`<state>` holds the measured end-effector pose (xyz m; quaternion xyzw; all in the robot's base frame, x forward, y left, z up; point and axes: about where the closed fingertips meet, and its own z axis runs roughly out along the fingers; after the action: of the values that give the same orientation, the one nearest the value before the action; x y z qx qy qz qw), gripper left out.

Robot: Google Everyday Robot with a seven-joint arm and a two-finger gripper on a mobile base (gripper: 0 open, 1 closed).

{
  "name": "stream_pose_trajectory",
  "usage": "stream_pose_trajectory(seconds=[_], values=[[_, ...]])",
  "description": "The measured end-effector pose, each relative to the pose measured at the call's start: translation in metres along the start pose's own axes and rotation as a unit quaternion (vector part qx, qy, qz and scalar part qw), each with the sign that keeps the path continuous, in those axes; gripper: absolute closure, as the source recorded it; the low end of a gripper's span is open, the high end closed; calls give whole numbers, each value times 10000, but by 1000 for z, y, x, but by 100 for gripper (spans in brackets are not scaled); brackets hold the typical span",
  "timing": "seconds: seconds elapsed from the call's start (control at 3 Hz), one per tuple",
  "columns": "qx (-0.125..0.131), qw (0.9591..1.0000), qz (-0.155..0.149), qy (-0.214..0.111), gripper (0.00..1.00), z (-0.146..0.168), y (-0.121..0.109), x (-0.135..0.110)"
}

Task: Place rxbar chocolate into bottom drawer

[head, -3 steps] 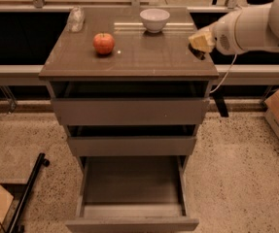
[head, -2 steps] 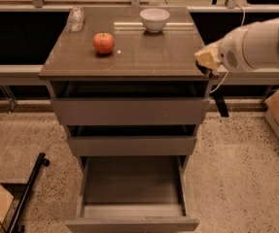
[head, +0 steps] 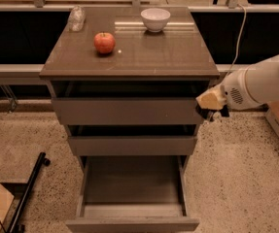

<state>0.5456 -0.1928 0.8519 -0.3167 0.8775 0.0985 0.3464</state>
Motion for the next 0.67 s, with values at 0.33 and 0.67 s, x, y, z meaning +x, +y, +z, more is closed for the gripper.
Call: stream_pose_trajectory(seconds=[0.33,0.67], values=[[-687,9973,230,139,100,63,-6,25],[-918,9947,398,250,100,92,-7,45]])
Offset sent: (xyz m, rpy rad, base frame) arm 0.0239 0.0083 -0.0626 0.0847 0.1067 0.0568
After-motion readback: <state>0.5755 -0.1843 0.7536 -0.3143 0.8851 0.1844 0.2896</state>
